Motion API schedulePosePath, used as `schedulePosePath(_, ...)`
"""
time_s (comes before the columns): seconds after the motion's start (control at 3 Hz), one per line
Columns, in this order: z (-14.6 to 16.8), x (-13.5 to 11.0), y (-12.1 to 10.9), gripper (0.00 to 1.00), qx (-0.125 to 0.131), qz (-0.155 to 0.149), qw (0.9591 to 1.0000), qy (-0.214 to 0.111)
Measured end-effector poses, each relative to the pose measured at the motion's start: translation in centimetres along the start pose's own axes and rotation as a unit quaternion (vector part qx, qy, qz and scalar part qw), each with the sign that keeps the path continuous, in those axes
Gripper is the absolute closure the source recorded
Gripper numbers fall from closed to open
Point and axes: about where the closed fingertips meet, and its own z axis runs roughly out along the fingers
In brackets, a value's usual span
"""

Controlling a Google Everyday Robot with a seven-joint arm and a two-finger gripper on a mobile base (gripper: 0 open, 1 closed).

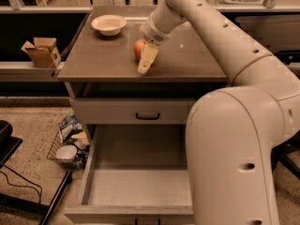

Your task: Pick apple from middle drawer and place on counter

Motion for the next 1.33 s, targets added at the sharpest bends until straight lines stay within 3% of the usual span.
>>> schedulePosePath(0.33,-0.1,-0.3,0.1,0.00,0.001,-0.006,1.0000,-0.008)
schedulePosePath(0.67,-1.9,-1.5,0.1,0.00,0.019,-0.033,0.9983,-0.044)
schedulePosePath(1.0,-6.8,-2.9,0.8,0.00,0.071,-0.075,0.9904,-0.091)
schedulePosePath(1.33,-12.1,-3.0,2.6,0.00,0.139,-0.093,0.9783,-0.122)
